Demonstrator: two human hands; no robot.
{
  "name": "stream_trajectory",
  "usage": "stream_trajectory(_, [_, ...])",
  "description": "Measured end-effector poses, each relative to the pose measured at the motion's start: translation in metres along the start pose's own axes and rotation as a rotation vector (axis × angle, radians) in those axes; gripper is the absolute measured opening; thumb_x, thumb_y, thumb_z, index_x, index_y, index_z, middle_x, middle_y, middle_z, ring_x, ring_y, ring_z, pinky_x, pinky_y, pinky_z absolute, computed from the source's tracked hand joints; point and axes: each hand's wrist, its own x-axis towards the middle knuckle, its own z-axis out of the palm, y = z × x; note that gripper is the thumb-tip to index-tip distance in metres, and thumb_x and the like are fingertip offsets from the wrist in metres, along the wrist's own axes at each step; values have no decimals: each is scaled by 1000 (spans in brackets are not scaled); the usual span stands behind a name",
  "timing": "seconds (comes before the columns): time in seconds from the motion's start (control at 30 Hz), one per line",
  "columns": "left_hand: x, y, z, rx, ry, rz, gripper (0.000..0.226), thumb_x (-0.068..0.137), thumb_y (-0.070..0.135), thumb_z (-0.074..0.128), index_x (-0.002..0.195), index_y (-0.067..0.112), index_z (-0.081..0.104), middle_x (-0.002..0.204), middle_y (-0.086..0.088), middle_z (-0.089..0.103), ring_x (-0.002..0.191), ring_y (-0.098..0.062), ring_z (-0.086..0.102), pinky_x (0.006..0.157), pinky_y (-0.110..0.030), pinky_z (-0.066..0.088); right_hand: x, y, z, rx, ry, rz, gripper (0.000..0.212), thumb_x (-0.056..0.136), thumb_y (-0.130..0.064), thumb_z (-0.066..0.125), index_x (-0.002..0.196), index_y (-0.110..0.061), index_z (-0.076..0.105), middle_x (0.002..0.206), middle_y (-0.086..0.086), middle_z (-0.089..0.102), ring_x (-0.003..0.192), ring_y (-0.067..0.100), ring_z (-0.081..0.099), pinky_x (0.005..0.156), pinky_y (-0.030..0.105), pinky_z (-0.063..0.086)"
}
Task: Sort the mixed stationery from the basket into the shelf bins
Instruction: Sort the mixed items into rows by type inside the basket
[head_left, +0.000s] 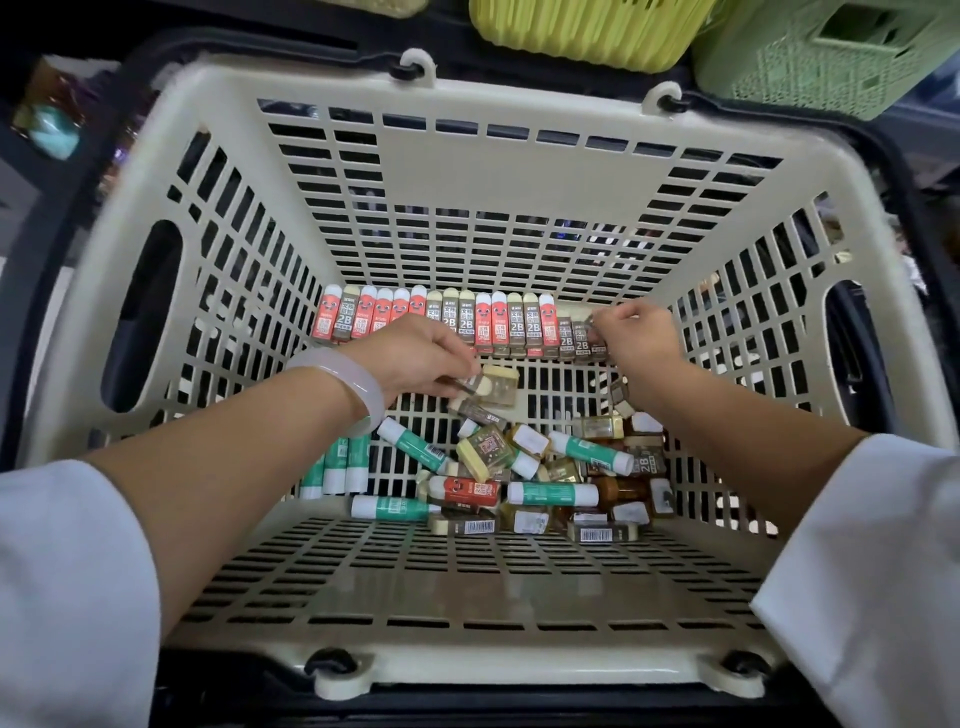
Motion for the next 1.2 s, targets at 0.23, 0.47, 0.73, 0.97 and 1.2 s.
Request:
stream_trajectory(0.23, [4, -1, -5, 36, 110, -1, 6, 78, 14, 70, 77, 13, 64, 93, 2, 63, 69, -9, 54, 57, -20, 49, 6, 2, 22, 11, -48, 1, 7, 88, -17, 56, 83, -20, 54, 77, -4, 55, 71, 12, 53, 63, 28, 49])
stream_trajectory(0.47, [6, -2, -2, -103, 127, -33, 12, 82, -2, 63, 76, 8, 59, 97, -10, 58, 83, -19, 62, 59, -20, 58, 5, 5, 20, -133, -68, -185, 15, 88, -2, 51, 97, -14, 52, 70, -8, 47, 67, 8, 47, 53, 15, 39])
stream_trajectory(0.73, [8, -3, -5, 15, 200, 29, 15, 81, 8, 67, 72, 16, 58, 94, 0, 60, 86, -16, 52, 75, -28, 47, -5, 8, 14, -376, -136, -197, 19, 83, -12, 62, 91, -15, 44, 85, 4, 56, 79, 24, 60, 72, 36, 52])
stream_trajectory(0.97, [5, 1, -4, -107, 190, 14, 13, 82, 4, 65, 75, 12, 57, 82, -5, 59, 65, -12, 54, 57, -19, 51, -16, -2, 12, -259, -178, -206, 18, 89, -3, 51, 105, -13, 51, 105, 5, 56, 87, 24, 61, 78, 37, 53])
stream_trajectory(1.2, [0, 4, 7, -276, 82, 95, 14, 81, 1, 66, 75, 9, 56, 76, -5, 62, 67, -10, 63, 56, -19, 56, -54, -19, 28, 188, -647, -111, 10, 90, -26, 57, 96, -18, 57, 79, -3, 63, 71, 10, 59, 66, 24, 51])
